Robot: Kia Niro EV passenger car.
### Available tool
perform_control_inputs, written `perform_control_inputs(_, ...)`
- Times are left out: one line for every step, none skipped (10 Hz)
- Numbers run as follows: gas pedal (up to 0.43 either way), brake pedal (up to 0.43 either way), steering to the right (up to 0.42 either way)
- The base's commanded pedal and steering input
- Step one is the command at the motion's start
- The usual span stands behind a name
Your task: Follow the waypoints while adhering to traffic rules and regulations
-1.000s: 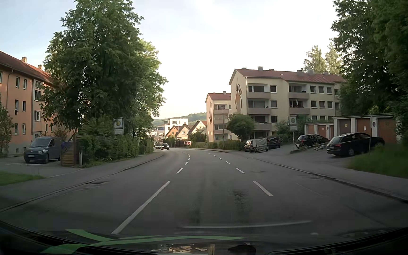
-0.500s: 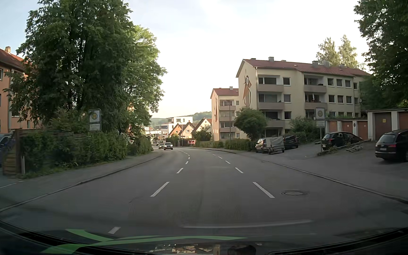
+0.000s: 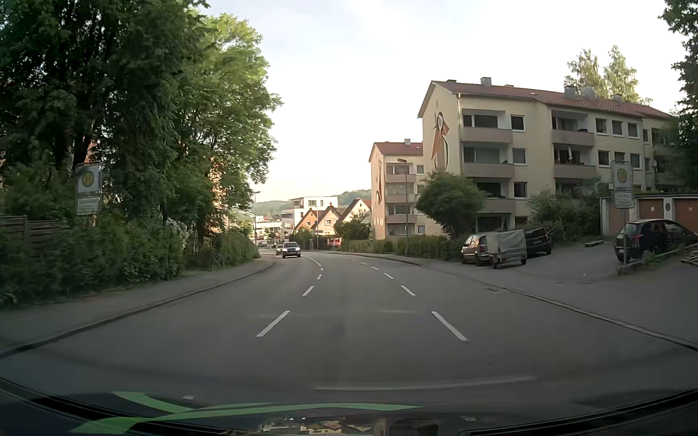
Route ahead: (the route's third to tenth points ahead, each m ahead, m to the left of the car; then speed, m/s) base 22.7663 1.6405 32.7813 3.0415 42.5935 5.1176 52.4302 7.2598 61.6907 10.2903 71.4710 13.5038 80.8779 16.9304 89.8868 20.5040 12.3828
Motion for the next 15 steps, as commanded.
perform_control_inputs(0.0, 0.0, -0.019)
perform_control_inputs(0.0, 0.0, -0.019)
perform_control_inputs(0.0, 0.0, -0.019)
perform_control_inputs(0.0, 0.0, -0.019)
perform_control_inputs(0.0, 0.0, -0.019)
perform_control_inputs(0.0, 0.0, -0.019)
perform_control_inputs(0.0, 0.0, -0.02)
perform_control_inputs(0.0, 0.0, -0.02)
perform_control_inputs(0.0, 0.0, -0.02)
perform_control_inputs(0.0, 0.0, -0.02)
perform_control_inputs(0.0, 0.0, -0.021)
perform_control_inputs(0.0, 0.0, -0.023)
perform_control_inputs(0.0, 0.0, -0.024)
perform_control_inputs(0.0, 0.0, -0.025)
perform_control_inputs(0.0, 0.0, -0.027)
